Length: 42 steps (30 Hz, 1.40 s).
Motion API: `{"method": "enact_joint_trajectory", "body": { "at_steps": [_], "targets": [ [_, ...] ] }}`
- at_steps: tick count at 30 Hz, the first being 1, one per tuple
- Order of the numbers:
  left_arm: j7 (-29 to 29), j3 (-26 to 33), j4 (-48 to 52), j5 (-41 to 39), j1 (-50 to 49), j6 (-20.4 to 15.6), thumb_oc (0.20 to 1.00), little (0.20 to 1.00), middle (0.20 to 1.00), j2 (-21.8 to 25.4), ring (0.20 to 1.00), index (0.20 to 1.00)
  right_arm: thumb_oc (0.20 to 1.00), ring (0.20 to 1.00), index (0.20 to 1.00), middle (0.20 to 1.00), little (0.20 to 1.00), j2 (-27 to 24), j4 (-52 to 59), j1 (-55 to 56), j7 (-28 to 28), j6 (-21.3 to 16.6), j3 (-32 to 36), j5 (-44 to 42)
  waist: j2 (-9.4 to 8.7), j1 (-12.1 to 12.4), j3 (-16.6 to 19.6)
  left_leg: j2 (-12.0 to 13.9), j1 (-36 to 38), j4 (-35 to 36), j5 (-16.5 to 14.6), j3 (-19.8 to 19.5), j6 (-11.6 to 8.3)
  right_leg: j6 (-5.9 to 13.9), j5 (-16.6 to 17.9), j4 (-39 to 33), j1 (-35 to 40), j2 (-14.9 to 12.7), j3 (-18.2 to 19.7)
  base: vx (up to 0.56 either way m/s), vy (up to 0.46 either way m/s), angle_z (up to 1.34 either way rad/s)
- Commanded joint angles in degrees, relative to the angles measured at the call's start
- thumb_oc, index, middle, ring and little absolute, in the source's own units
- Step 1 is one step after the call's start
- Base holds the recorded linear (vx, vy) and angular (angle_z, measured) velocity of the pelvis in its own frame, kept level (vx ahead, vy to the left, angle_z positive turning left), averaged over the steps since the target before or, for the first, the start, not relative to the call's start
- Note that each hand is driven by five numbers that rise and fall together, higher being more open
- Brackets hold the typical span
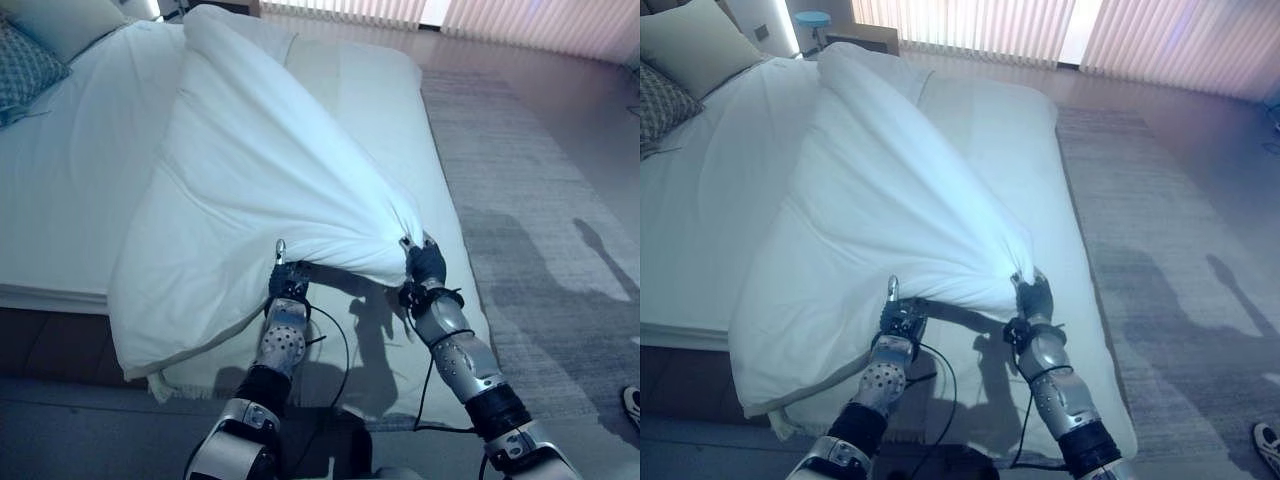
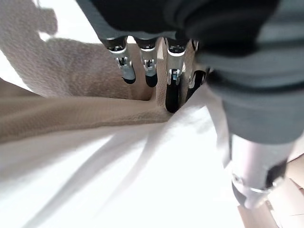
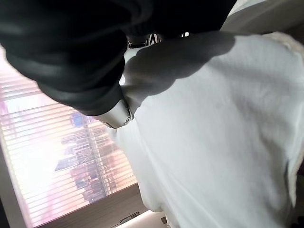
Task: Make the bed
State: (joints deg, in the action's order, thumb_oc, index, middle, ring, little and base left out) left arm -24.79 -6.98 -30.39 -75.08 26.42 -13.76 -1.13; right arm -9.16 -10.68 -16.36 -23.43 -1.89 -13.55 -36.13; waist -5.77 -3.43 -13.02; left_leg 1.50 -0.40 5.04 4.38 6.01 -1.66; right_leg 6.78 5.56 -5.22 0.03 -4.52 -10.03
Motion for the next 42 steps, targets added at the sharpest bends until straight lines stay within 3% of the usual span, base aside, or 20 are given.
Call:
{"method": "enact_joint_trajectory", "body": {
  "at_steps": [1, 14, 18, 21, 24, 27, 28, 29, 31, 32, 33, 34, 35, 36, 37, 38, 39, 40, 41, 42],
  "targets": [
    [2.8, 3.9, -0.5, 6.2, 2.8, -2.2, 0.2, 0.2, 0.2, 2.5, 0.2, 0.2, 0.2, 0.2, 0.2, 0.2, 0.2, -4.6, 1.5, 8.6, 0.5, -7.4, 8.2, 0.9, 1.63, -1.8, 5.4, -1.1, 3.1, 0.0, -6.2, 0.4, -1.39, -0.81, -4.3, 4.6, -1.7, 2.8, -0.4, 0.0, 0.0, 0.0],
    [9.1, 5.7, 5.3, 9.4, -7.0, -0.4, 0.2, 0.2, 0.2, 5.4, 0.2, 0.2, 0.2, 0.2, 0.2, 0.2, 0.2, -1.7, -7.9, 10.9, 7.9, -7.2, 6.2, -6.0, 3.38, 0.1, 7.2, -1.3, 4.8, 0.0, -6.3, -1.4, -0.88, -1.49, -6.0, 6.1, -0.1, 3.0, -0.7, 0.0, -0.001, 0.05],
    [11.6, 5.7, 9.7, 10.7, -9.8, -0.7, 0.2, 0.2, 0.2, 6.0, 0.2, 0.2, 0.2, 0.2, 0.2, 0.2, 0.2, -2.1, -11.3, 11.0, 9.2, -6.4, 5.1, -4.3, 3.94, 2.3, 5.9, -2.6, 3.8, 0.0, -4.5, -5.3, -0.24, -2.04, -6.6, 7.4, -0.4, 2.2, -2.5, -0.08, 0.031, 0.17],
    [12.3, 5.6, 10.8, 11.6, -10.4, -0.6, 0.2, 0.2, 0.2, 6.5, 0.2, 0.2, 0.2, 0.2, 0.2, 0.2, 0.2, -2.4, -11.7, 11.3, 9.6, -6.2, 5.4, -3.7, 3.86, 2.4, 5.6, -2.3, 3.0, -1.6, -4.8, -6.4, -0.31, -2.18, -6.4, 7.5, -0.6, 1.3, -4.0, -0.09, 0.087, 0.48],
    [13.5, 5.6, 13.0, 13.4, -11.4, -1.7, 0.2, 0.2, 0.2, 7.9, 0.2, 0.2, 0.2, 0.2, 0.2, 0.2, 0.2, -2.9, -13.5, 10.7, 10.4, -5.6, 5.2, -3.6, 2.86, 3.1, 5.6, 2.8, 2.6, -5.1, -6.6, -8.7, -1.3, -0.89, -4.6, 6.7, -1.4, -2.0, -4.7, -0.08, 0.278, 0.48],
    [13.5, 6.7, 13.8, 13.3, -12.6, -2.8, 0.2, 0.2, 0.2, 8.1, 0.2, 0.2, 0.2, 0.2, 0.2, 0.2, 0.2, -3.5, -15.0, 10.4, 11.0, -4.9, 4.8, -3.5, 3.5, 2.6, 7.2, 9.6, 2.3, -5.1, -3.4, -9.6, -2.79, 0.77, -4.5, 7.2, -1.9, -5.4, -4.1, 0.03, 0.493, 0.29],
    [13.5, 7.0, 14.0, 13.9, -12.9, -3.3, 0.2, 0.2, 0.2, 8.9, 0.2, 0.2, 0.2, 0.2, 0.2, 0.2, 0.2, -4.1, -15.2, 10.4, 11.3, -4.5, 4.8, -3.2, 4.38, 2.7, 7.7, 12.0, 1.6, -6.2, -1.4, -11.0, -4.6, 2.01, -3.9, 7.7, -1.5, -7.8, -3.5, 0.06, 0.552, 0.5],
    [13.5, 7.0, 14.0, 13.9, -12.9, -3.3, 0.2, 0.2, 0.2, 8.9, 0.2, 0.2, 0.2, 0.2, 0.2, 0.2, 0.2, -4.1, -15.2, 10.4, 11.3, -4.5, 4.8, -3.2, 4.41, 2.7, 7.7, 12.1, 1.6, -6.2, -1.5, -11.0, -4.62, 2.02, -4.0, 7.7, -1.5, -7.8, -3.5, 0.03, 0.595, 0.19],
    [13.3, 7.0, 14.0, 14.8, -12.8, -3.4, 0.2, 0.2, 0.2, 9.8, 0.2, 0.2, 0.2, 0.2, 0.2, 0.2, 0.2, -4.5, -14.8, 10.5, 11.2, -4.3, 4.5, -2.7, 4.67, 3.1, 7.5, 11.7, 1.0, -8.4, -2.4, -12.8, -5.23, 2.71, -3.2, 8.3, -1.9, -9.1, -2.7, 0.0, 0.393, -0.11],
    [13.5, 7.1, 14.7, 16.0, -13.1, -3.3, 0.2, 0.2, 0.2, 10.7, 0.2, 0.2, 0.2, 0.2, 0.2, 0.2, 0.2, -4.8, -13.8, 10.7, 11.9, -3.3, 4.4, -1.0, 4.41, 3.3, 7.5, 8.7, 0.9, -11.7, -8.6, -13.6, -5.19, 4.19, 0.4, 8.1, -2.0, -12.6, -1.0, 0.0, 0.391, -0.26],
    [13.5, 7.1, 14.7, 16.0, -13.1, -3.3, 0.2, 0.2, 0.2, 10.7, 0.2, 0.2, 0.2, 0.2, 0.2, 0.2, 0.2, -4.8, -13.8, 10.7, 11.9, -3.3, 4.4, -1.0, 4.4, 3.3, 7.5, 8.7, 0.9, -11.7, -8.6, -13.6, -5.18, 4.2, 0.4, 8.1, -2.0, -12.6, -1.0, -0.02, 0.834, -0.36],
    [14.0, 6.2, 15.2, 18.0, -13.2, -3.6, 0.2, 0.2, 0.2, 11.5, 0.2, 0.2, 0.2, 0.2, 0.2, 0.2, 0.2, -5.6, -13.2, 11.3, 11.8, -2.2, 5.4, 2.0, 3.25, 3.0, 7.4, 5.0, 0.2, -13.8, -11.8, -10.6, -4.35, 5.27, 7.1, 6.7, -1.6, -16.8, -0.9, -0.03, 0.451, -0.18],
    [14.0, 6.2, 15.2, 18.0, -13.2, -3.6, 0.2, 0.2, 0.2, 11.5, 0.2, 0.2, 0.2, 0.2, 0.2, 0.2, 0.2, -5.5, -13.2, 11.3, 11.8, -2.2, 5.4, 2.1, 3.16, 3.1, 7.4, 4.8, 0.1, -14.0, -11.9, -10.5, -4.27, 5.35, 7.2, 6.6, -1.6, -16.9, -0.8, -0.17, 0.832, -0.22],
    [13.7, 6.8, 15.9, 19.1, -13.5, -3.6, 0.2, 0.2, 0.2, 12.8, 0.2, 0.2, 0.2, 0.2, 0.2, 0.2, 0.2, -5.1, -12.8, 9.9, 11.1, -2.5, 5.5, 3.9, 2.44, 4.4, 6.5, 2.4, -0.9, -14.8, -12.8, -7.0, -2.97, 5.27, 11.9, 6.1, -4.5, -19.1, -3.6, -0.15, 0.388, -0.31],
    [13.7, 6.8, 15.9, 19.1, -13.5, -3.6, 0.2, 0.2, 0.2, 12.8, 0.2, 0.2, 0.2, 0.2, 0.2, 0.2, 0.2, -5.1, -12.8, 9.9, 11.1, -2.5, 5.5, 3.9, 2.43, 4.4, 6.5, 2.4, -1.0, -14.8, -12.8, -7.0, -2.97, 5.27, 11.9, 6.1, -4.5, -19.1, -3.6, -0.33, 0.781, -0.73],
    [12.9, 7.7, 15.4, 20.3, -13.9, -3.3, 0.2, 0.2, 0.2, 13.2, 0.2, 0.2, 0.2, 0.2, 0.2, 0.2, 0.2, -4.0, -13.5, 8.4, 10.6, -3.0, 5.4, 3.7, 3.38, 6.0, 5.5, 1.6, -1.1, -13.5, -11.7, -4.2, -2.07, 4.43, 8.3, 8.2, -5.2, -18.6, -10.5, -0.23, 0.588, -0.87],
    [12.8, 8.2, 15.4, 20.4, -14.5, -3.3, 0.2, 0.2, 0.2, 13.0, 0.2, 0.2, 0.2, 0.2, 0.2, 0.2, 0.2, -3.6, -14.1, 8.0, 10.8, -3.0, 5.1, 3.8, 3.92, 6.4, 5.6, 0.8, -0.7, -12.2, -11.2, -3.6, -1.5, 3.77, 5.9, 10.6, -5.0, -17.0, -10.5, -0.24, 0.59, -0.88],
    [12.8, 8.2, 15.4, 20.4, -14.5, -3.3, 0.2, 0.2, 0.2, 13.0, 0.2, 0.2, 0.2, 0.2, 0.2, 0.2, 0.2, -3.6, -14.2, 7.9, 10.8, -3.0, 5.1, 3.8, 3.76, 6.3, 5.7, 0.6, -0.8, -12.0, -10.9, -3.6, -1.44, 3.78, 5.9, 10.7, -5.2, -17.2, -10.4, -0.16, 0.499, -0.49],
    [13.2, 8.4, 15.5, 20.1, -14.8, -3.4, 0.2, 0.2, 0.2, 12.9, 0.2, 0.2, 0.2, 0.2, 0.2, 0.2, 0.2, -3.4, -15.3, 7.2, 11.2, -3.2, 4.5, 3.7, 4.34, 6.3, 5.8, -0.9, -0.4, -9.3, -8.8, -3.3, -0.08, 1.61, -1.1, 17.3, -5.3, -10.3, -7.5, -0.14, 0.413, -0.22],
    [13.3, 8.5, 15.6, 20.2, -15.3, -3.1, 0.2, 0.2, 0.2, 12.8, 0.2, 0.2, 0.2, 0.2, 0.2, 0.2, 0.2, -3.3, -15.6, 7.3, 11.5, -3.3, 4.3, 3.9, 4.41, 6.4, 6.1, -1.7, 0.0, -8.1, -8.1, -3.3, 0.26, 0.73, -3.7, 18.5, -4.8, -7.3, -7.2, -0.14, 0.411, -0.07]
  ]
}}
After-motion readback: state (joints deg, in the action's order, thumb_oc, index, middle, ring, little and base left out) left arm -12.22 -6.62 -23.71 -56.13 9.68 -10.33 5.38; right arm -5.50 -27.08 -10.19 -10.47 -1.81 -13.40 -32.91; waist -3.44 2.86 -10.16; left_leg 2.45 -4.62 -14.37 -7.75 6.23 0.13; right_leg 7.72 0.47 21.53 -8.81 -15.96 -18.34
